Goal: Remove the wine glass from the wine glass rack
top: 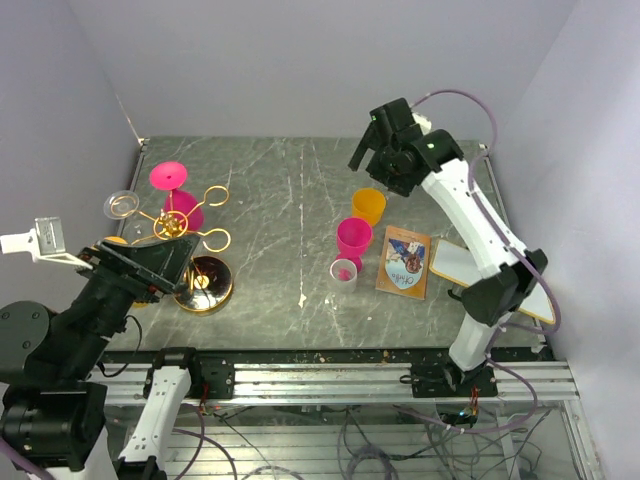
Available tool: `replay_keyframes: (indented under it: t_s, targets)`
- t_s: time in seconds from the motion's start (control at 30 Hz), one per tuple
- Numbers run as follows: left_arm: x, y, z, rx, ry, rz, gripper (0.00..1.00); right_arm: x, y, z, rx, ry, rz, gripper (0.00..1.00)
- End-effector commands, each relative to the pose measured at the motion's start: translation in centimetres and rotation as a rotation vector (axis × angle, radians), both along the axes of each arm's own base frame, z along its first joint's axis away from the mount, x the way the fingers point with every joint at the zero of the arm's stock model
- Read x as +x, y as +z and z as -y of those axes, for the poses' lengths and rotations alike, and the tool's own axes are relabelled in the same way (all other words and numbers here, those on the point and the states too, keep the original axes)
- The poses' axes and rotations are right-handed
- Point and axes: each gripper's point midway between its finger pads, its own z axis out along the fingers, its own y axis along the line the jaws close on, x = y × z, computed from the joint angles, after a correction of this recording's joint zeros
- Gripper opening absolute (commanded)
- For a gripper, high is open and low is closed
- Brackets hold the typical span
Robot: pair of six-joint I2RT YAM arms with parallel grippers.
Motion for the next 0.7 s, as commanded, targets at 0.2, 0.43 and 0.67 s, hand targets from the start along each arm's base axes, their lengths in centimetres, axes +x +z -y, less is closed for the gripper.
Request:
replay_keyframes:
  t_s: [0.2,0.43,0.67]
  targets:
    - [5.7,-1.3,1.4,0.021,-0.104,-0.09,0.84,-2.3,2.5,1.3,-0.034,0.155,0.117,1.0]
    - [9.5,1.5,2.0,-0.008,-0.139,-0.046,0.83,-4.4,5.0,-0.5,0.044,0.41,0.319,1.0]
    - [14.1,1.0,0.1,0.095,-0.027,-0.121,0.96,-5.9,8.7,1.0,0.013,0.447,0.479,1.0]
